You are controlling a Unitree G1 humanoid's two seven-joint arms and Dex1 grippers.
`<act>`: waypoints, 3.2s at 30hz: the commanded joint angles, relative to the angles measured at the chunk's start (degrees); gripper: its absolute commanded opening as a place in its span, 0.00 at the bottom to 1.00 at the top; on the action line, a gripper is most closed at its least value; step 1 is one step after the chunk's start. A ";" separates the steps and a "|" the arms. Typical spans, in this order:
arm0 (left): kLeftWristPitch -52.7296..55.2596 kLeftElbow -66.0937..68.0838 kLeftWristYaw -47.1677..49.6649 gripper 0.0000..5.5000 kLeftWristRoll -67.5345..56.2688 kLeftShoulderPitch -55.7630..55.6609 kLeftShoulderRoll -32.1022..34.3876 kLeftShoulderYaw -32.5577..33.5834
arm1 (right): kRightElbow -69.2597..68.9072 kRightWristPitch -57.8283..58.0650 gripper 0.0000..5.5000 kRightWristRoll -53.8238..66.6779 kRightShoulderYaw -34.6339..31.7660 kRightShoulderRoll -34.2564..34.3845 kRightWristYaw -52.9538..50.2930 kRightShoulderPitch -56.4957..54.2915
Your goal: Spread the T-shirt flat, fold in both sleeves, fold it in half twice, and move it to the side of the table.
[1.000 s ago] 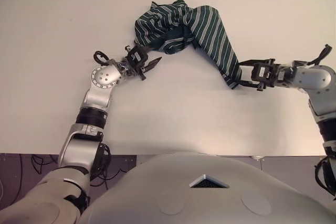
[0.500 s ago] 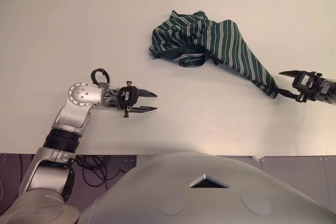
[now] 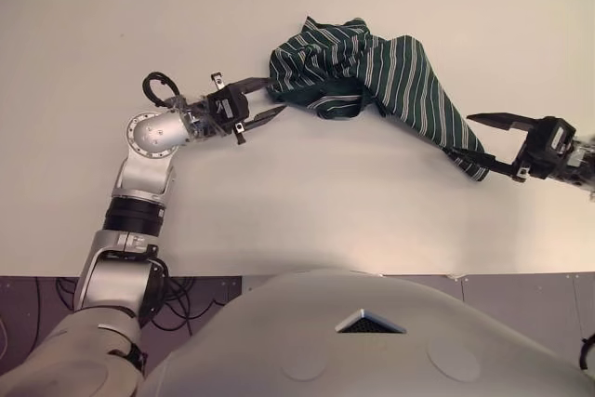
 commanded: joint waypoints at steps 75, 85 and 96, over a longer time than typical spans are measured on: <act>-22.26 0.51 62.67 0.00 40.64 -9.29 12.62 -4.51 | -9.72 10.19 0.47 12.73 -7.52 14.64 -11.76 -7.85; -23.31 -17.04 67.70 0.00 38.43 -4.12 14.21 8.73 | -13.90 5.13 0.47 -1.99 8.06 21.05 -12.03 -5.75; -8.18 -33.04 46.92 0.00 13.80 0.57 10.62 7.06 | -9.23 -5.58 0.47 -9.22 22.52 31.79 -14.18 -1.23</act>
